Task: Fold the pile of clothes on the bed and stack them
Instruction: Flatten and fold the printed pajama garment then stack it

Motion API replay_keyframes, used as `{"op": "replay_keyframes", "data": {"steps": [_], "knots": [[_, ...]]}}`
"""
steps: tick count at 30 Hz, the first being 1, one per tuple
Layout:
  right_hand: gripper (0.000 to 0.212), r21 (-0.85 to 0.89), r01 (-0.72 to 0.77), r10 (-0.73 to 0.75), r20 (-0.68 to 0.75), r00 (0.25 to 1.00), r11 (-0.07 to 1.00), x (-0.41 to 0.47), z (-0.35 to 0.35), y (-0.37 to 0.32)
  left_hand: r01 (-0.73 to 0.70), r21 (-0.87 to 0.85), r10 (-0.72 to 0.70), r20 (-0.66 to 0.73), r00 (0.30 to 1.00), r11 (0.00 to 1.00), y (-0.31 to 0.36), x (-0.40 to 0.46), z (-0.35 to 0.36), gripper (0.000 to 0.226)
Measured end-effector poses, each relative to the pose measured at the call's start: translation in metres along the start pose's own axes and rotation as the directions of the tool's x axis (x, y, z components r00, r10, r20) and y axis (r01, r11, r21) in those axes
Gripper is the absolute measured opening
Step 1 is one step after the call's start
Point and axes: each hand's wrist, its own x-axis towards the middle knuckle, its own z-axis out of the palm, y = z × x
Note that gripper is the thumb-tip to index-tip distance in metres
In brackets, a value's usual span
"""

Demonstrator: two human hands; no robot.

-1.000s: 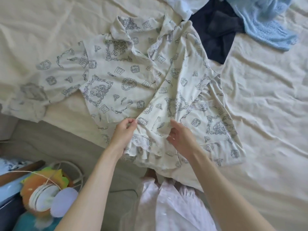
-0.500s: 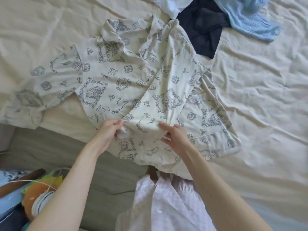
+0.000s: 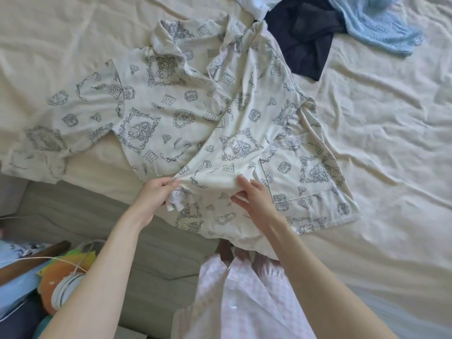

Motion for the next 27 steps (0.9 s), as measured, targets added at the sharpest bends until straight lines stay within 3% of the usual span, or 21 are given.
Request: {"op": "replay_keyframes", "data": {"steps": [3,6,10,13,15,17,19,21,23,27], "knots": [[0.028,-0.086,0.015,-0.013,0.032,0.999,0.996,0.000,0.007,0.005,-0.025,-0.049,0.025,-0.009,1.000,0.998,-0.001,-0.001,0.003,0.008],[0.029,-0.200,-0.035,0.049,0.065,0.997,0.979,0.000,0.006,0.012,0.025,-0.032,-0.024,0.013,1.000,0.999,-0.010,0.000,0.005,0.022],[0.007,-0.269,-0.113,0.147,0.112,0.983,0.956,-0.005,0.004,0.022,0.086,-0.161,-0.091,-0.022,0.996,0.983,-0.020,-0.004,0.005,0.025],[0.005,-0.243,-0.080,0.100,0.073,0.992,0.967,-0.009,0.005,0.030,0.020,-0.238,-0.043,-0.092,0.995,0.971,-0.030,-0.008,0.007,0.026],[0.007,-0.326,-0.031,0.062,0.086,0.994,0.945,-0.010,0.006,0.034,-0.045,-0.205,0.009,-0.173,0.985,0.978,-0.037,-0.010,0.010,0.024],[0.003,-0.541,-0.019,0.091,0.107,0.990,0.841,-0.007,0.004,0.035,-0.058,-0.062,0.041,-0.248,0.968,0.996,-0.046,-0.010,0.012,0.024],[0.010,-0.754,-0.015,0.110,0.076,0.991,0.657,-0.001,0.000,0.030,0.030,0.080,-0.007,-0.271,0.963,0.996,-0.057,-0.008,0.012,0.028],[0.022,-0.888,0.064,0.023,0.084,0.996,0.456,0.004,-0.004,0.021,0.145,0.157,-0.101,-0.256,0.961,0.977,-0.066,-0.008,0.011,0.036],[0.028,-0.938,0.157,-0.094,0.134,0.986,0.308,0.002,-0.004,0.009,0.195,0.156,-0.154,-0.239,0.959,0.968,-0.070,-0.013,0.011,0.040],[0.030,-0.928,0.332,-0.241,0.287,0.927,0.171,-0.005,0.010,-0.011,0.162,0.103,-0.131,-0.257,0.958,0.981,-0.072,-0.024,0.011,0.034]]}}
